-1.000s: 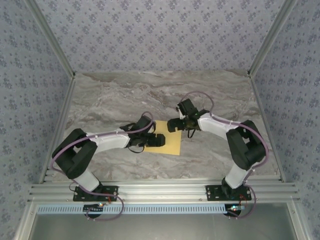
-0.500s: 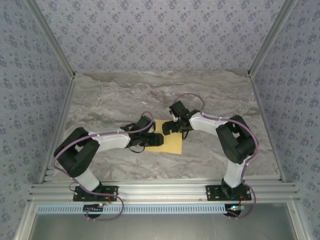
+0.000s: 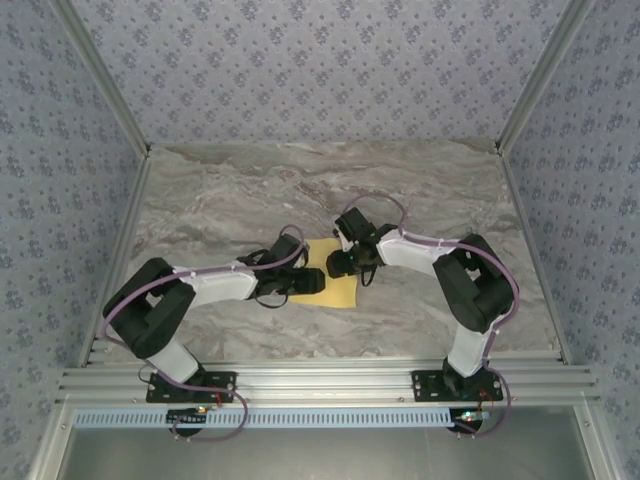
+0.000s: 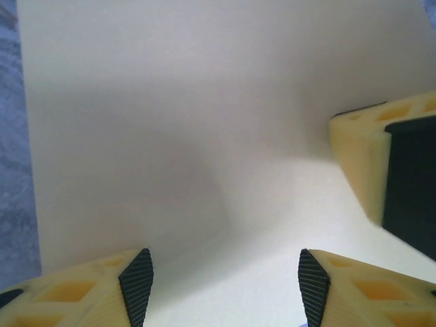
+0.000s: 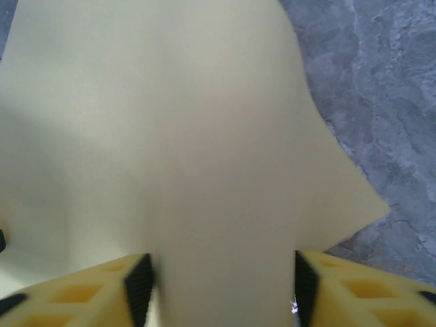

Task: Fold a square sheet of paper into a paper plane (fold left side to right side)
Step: Pick up the square sheet of paper from the center of the table.

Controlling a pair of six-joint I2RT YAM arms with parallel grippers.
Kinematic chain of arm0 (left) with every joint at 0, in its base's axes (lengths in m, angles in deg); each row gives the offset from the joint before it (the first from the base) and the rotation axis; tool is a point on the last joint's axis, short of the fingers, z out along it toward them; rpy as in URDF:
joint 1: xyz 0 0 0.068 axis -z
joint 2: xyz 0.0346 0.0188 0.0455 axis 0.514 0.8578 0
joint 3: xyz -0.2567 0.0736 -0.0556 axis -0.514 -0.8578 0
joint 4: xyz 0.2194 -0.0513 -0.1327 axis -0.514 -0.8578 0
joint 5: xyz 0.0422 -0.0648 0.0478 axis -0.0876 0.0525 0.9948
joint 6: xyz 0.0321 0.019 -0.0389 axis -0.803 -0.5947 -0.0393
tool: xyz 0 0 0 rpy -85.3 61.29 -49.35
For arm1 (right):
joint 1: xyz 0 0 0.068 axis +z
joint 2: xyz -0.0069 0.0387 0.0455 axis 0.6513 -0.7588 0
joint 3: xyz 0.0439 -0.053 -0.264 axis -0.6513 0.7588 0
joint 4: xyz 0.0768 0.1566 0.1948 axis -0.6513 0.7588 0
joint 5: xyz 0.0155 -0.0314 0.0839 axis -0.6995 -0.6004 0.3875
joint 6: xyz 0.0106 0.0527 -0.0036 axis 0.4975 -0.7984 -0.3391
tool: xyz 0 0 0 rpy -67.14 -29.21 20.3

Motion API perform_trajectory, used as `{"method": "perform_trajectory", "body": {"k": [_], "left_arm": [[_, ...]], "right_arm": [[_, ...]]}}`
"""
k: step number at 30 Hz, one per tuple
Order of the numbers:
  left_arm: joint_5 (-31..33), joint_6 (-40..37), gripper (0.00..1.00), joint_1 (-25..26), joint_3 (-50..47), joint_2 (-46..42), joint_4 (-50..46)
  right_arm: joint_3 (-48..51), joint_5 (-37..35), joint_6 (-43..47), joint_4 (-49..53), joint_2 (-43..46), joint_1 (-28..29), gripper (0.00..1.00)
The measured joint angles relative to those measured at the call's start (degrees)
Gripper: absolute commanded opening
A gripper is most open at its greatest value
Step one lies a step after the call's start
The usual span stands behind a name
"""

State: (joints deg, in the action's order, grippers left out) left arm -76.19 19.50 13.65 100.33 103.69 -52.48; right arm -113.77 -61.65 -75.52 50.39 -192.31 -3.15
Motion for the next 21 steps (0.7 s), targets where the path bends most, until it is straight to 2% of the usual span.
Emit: {"method": "perform_trajectory", "body": {"k": [7, 12, 21], "left_arm": [[-3.0, -0.2, 0.67, -5.5, -5.7, -9.4, -0.2], [-7.2, -0.2, 0.74, -11.9, -10.7, -18.4, 1.5], [-15.9, 0.3, 0.92, -19.9, -18.7, -38.4, 7.2]], "right_arm": [[0.3, 5.0, 0.8, -0.3, 2.4, -1.0, 0.27], [2.7, 12.9, 0.4, -3.4, 6.5, -3.6, 0.24], [7.1, 34.2, -1.6, -9.6, 17.4, -10.3, 0.23]]}}
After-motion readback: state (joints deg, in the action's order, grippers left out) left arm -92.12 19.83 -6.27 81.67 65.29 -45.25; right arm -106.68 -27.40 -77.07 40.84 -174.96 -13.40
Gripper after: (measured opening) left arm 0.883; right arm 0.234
